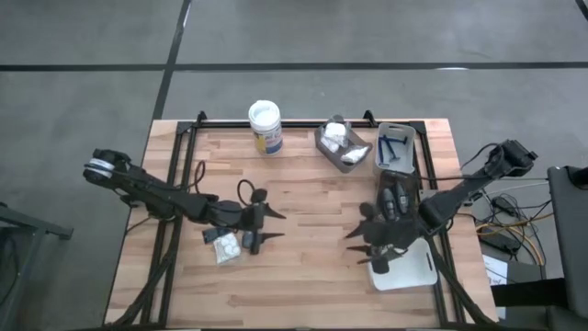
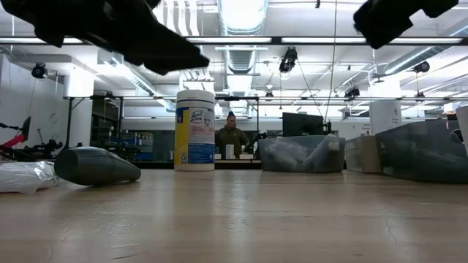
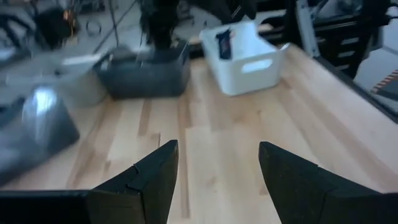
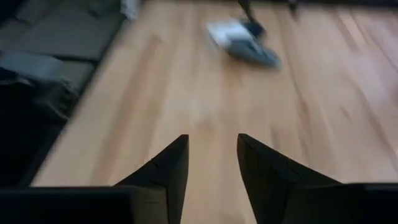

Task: Pick & Place Travel size toiletries
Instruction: Put the gray deodorant into the bottom black bin

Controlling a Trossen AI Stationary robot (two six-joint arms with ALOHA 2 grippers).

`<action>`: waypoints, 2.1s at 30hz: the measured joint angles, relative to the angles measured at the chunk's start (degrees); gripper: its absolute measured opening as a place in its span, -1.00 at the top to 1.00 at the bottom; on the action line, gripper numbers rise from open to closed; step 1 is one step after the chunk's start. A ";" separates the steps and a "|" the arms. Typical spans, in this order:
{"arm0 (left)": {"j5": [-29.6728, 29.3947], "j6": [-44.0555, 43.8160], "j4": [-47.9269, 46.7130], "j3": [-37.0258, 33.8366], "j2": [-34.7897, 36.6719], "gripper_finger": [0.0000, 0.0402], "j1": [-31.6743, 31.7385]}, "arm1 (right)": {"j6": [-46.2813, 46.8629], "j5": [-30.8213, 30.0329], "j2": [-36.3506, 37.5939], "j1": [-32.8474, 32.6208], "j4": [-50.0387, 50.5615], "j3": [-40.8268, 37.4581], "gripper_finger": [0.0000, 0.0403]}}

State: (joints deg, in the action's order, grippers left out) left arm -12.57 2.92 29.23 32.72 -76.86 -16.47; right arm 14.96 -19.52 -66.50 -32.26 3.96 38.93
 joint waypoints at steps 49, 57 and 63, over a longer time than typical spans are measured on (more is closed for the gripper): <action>5.13 -15.30 -22.88 -4.37 6.96 -0.14 -5.12 | -6.03 4.36 0.00 0.23 -37.63 -13.88 0.63; 5.09 -22.00 -34.56 -4.40 12.28 -0.14 -7.47 | -5.83 1.12 0.00 2.31 -37.26 -13.87 0.43; 4.71 -27.69 -40.98 -4.91 12.60 -0.14 -8.35 | -3.46 1.08 0.00 3.22 -37.21 -13.89 0.18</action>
State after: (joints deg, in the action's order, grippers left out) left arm -7.87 -24.77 -11.75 27.81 -64.26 -24.82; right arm 11.49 -18.44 -66.50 -29.04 -33.24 25.04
